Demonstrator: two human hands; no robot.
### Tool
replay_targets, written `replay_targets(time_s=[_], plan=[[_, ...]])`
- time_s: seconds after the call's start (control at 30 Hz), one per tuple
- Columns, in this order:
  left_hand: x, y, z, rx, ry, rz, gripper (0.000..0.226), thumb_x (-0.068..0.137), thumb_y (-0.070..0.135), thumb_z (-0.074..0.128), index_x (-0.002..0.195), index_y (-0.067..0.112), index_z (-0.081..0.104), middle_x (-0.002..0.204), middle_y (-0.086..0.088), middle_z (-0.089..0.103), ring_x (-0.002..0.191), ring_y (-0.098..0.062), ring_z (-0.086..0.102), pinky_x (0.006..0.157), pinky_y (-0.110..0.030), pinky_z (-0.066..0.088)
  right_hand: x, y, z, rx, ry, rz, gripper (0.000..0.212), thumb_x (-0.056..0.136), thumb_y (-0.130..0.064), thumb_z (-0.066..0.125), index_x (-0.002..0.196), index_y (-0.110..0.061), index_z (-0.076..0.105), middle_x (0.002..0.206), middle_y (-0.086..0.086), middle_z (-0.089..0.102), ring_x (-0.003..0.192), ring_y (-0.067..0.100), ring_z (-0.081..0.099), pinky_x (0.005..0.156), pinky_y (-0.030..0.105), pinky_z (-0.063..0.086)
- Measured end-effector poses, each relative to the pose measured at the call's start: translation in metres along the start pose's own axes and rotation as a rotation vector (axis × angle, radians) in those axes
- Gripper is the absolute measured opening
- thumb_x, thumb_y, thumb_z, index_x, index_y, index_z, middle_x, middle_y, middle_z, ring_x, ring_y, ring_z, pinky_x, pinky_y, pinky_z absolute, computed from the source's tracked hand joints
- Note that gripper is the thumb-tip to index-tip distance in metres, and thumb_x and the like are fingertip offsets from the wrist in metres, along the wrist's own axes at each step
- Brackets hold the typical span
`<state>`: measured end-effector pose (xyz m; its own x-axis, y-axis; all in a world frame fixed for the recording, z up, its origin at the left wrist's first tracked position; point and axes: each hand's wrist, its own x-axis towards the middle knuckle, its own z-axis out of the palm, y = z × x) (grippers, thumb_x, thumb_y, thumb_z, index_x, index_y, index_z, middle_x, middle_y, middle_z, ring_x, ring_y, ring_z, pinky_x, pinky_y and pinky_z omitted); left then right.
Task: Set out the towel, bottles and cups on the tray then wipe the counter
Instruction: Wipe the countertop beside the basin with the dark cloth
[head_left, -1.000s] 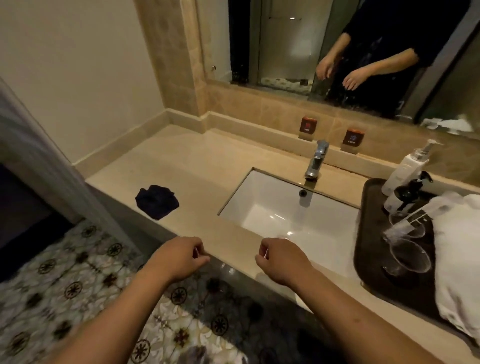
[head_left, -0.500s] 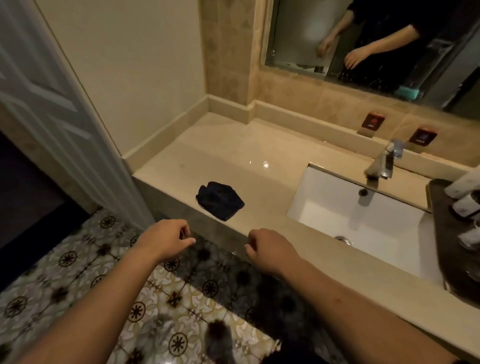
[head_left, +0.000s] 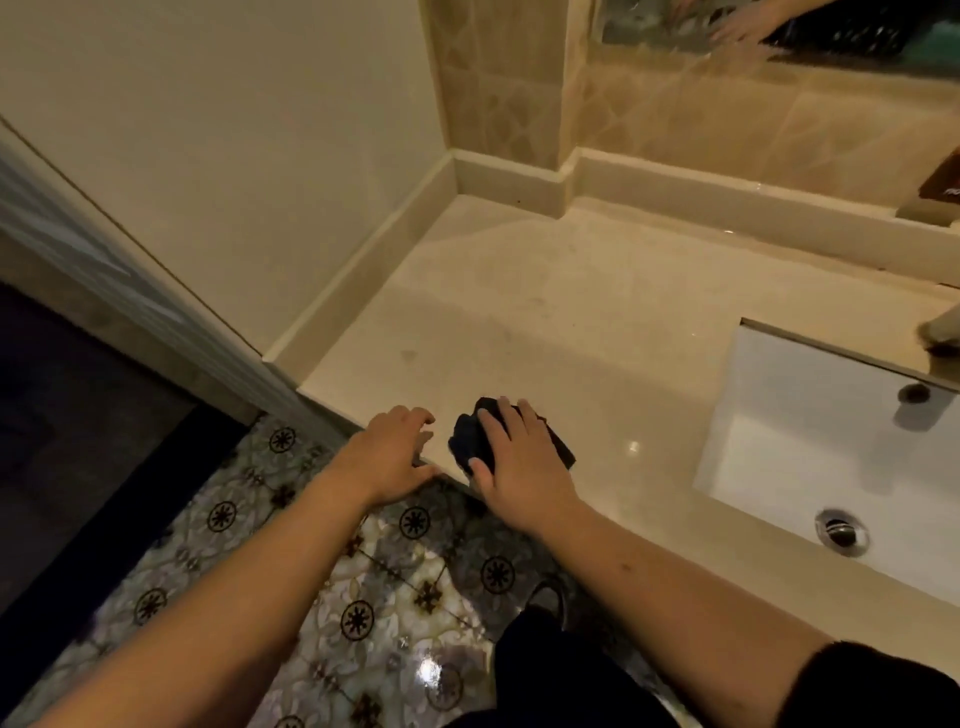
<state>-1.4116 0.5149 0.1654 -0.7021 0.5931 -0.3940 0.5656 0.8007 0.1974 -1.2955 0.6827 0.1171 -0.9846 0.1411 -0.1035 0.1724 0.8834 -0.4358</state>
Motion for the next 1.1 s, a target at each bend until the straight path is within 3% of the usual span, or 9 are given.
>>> replay_targets(time_s=[0.17, 0.3, 0.4, 0.6, 0.7, 0.9, 1.0, 1.1], plan=[[0.057, -0.010, -0.014, 0.132, -0.033, 0.045, 0.102, 0.073, 0.062, 0.073, 0.154, 0.025, 0.021, 0.157, -0.004, 0.028, 0.142, -0.027, 0.030, 0.107, -0.049, 0.039, 0.026, 0.013, 0.022, -0.080, -0.035, -0.100, 0.063, 0.100, -0.050, 0.040, 0.155, -0.018, 0.037, 0.165, 0.011, 0.027, 0.152, 0.037, 0.017, 0.121, 0.056, 0.015], [0.098, -0.008, -0.015, 0.203, -0.066, 0.059, 0.131, 0.058, 0.075, 0.074, 0.157, 0.028, 0.002, 0.166, -0.003, 0.004, 0.152, -0.027, 0.002, 0.116, -0.058, 0.019, 0.029, 0.024, 0.026, -0.041, 0.003, -0.115, 0.060, 0.094, -0.047, 0.052, 0.147, -0.019, 0.047, 0.156, 0.011, 0.042, 0.145, 0.035, 0.032, 0.118, 0.054, 0.027], [0.126, -0.008, -0.016, 0.200, -0.101, 0.077, 0.141, 0.051, 0.084, 0.071, 0.156, 0.032, -0.007, 0.166, 0.002, -0.009, 0.151, -0.025, -0.012, 0.118, -0.061, 0.008, 0.024, 0.032, 0.029, -0.024, 0.071, -0.087, 0.057, 0.095, -0.045, 0.053, 0.146, -0.019, 0.047, 0.156, 0.008, 0.040, 0.147, 0.029, 0.031, 0.121, 0.048, 0.022], [0.181, -0.004, -0.021, 0.300, -0.224, 0.109, 0.163, 0.026, 0.102, 0.054, 0.147, 0.034, -0.031, 0.158, 0.004, -0.037, 0.145, -0.029, -0.033, 0.115, -0.067, -0.003, 0.013, 0.052, 0.023, -0.030, 0.109, 0.212, 0.056, 0.099, -0.045, 0.046, 0.151, -0.024, 0.043, 0.162, 0.002, 0.032, 0.150, 0.026, 0.027, 0.122, 0.046, 0.023], [0.201, -0.004, -0.020, 0.320, -0.265, 0.149, 0.172, 0.009, 0.107, 0.042, 0.137, 0.035, -0.046, 0.152, 0.002, -0.046, 0.141, -0.033, -0.039, 0.110, -0.072, -0.007, -0.001, 0.052, 0.024, -0.039, 0.183, 0.413, 0.056, 0.102, -0.044, 0.043, 0.153, -0.022, 0.038, 0.164, 0.005, 0.026, 0.152, 0.027, 0.021, 0.124, 0.043, 0.011], [0.222, -0.022, -0.014, 0.228, -0.241, 0.269, 0.171, 0.001, 0.109, 0.028, 0.131, 0.033, -0.051, 0.152, 0.000, -0.044, 0.140, -0.037, -0.039, 0.107, -0.076, -0.005, -0.015, 0.040, 0.026, -0.026, 0.297, 0.868, 0.063, 0.102, -0.051, 0.032, 0.156, -0.020, 0.031, 0.167, 0.005, 0.021, 0.155, 0.023, 0.010, 0.125, 0.043, 0.008], [0.237, -0.032, -0.020, 0.267, -0.223, 0.273, 0.172, -0.002, 0.109, 0.021, 0.132, 0.027, -0.052, 0.149, -0.004, -0.046, 0.141, -0.040, -0.036, 0.108, -0.076, -0.003, -0.008, 0.038, 0.023, -0.037, 0.306, 0.938, 0.064, 0.100, -0.054, 0.030, 0.155, -0.021, 0.031, 0.165, 0.009, 0.024, 0.153, 0.027, 0.014, 0.123, 0.048, 0.014], [0.241, -0.040, -0.024, 0.245, -0.244, 0.303, 0.175, 0.002, 0.110, 0.019, 0.137, 0.023, -0.048, 0.148, -0.008, -0.051, 0.134, -0.040, -0.047, 0.106, -0.078, -0.009, 0.003, 0.047, 0.017, -0.048, 0.323, 0.997, 0.067, 0.099, -0.056, 0.030, 0.155, -0.020, 0.030, 0.165, 0.012, 0.022, 0.153, 0.030, 0.015, 0.122, 0.053, 0.017]])
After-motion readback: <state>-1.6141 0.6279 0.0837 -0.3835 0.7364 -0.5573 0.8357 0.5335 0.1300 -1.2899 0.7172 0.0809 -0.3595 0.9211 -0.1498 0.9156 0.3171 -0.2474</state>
